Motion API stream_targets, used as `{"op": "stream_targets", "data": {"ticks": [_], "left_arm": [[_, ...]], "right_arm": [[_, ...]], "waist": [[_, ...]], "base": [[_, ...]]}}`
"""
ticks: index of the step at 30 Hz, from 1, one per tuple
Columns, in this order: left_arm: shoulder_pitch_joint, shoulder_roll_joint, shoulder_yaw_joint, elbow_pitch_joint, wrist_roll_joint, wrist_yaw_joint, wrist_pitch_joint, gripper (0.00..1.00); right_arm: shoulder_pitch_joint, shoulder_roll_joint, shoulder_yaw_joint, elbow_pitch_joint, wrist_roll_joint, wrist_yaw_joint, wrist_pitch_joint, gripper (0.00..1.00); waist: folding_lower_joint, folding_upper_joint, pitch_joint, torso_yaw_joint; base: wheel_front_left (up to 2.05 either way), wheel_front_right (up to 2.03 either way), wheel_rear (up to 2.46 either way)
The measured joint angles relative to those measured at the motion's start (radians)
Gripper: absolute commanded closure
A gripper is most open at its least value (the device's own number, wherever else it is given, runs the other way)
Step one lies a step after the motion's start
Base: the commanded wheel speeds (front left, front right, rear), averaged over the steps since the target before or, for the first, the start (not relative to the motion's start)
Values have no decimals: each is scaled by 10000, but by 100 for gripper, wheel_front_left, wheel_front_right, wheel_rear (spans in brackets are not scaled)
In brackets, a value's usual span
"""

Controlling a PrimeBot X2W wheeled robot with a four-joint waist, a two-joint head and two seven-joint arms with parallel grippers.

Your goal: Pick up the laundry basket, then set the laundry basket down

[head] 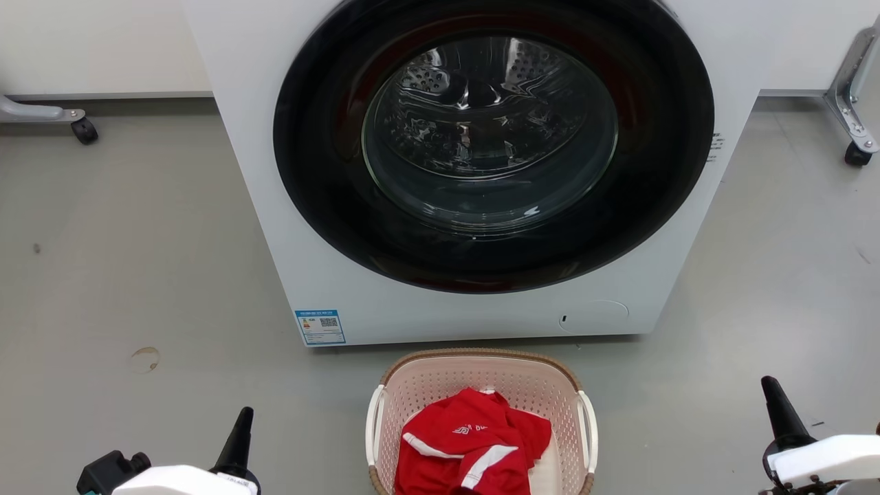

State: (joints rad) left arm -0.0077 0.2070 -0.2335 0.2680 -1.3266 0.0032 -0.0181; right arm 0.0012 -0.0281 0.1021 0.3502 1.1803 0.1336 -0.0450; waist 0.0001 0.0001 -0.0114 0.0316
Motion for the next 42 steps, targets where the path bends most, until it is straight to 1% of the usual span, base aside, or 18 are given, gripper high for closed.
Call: {"op": "stream_targets", "data": {"ticks": [32,35,42], "left_arm": [[-222,-1001,2006,4,-2019,-872,744,100],[-291,-1141,2188,6,-2174,-888,809,100],[-421,-1377,2704,8,-2706,-1151,1034,100]], "right_arm": [[-401,-63,-1417,-479,3041,-4,905,100],[-402,-71,-1546,-527,3279,-4,988,100],[-424,-81,-1889,-686,4040,-6,1197,100]], "waist": [[0,0,101,-221],[0,0,110,-241],[0,0,136,-296]], "base": [[0,0,0],[0,0,0],[0,0,0]]}}
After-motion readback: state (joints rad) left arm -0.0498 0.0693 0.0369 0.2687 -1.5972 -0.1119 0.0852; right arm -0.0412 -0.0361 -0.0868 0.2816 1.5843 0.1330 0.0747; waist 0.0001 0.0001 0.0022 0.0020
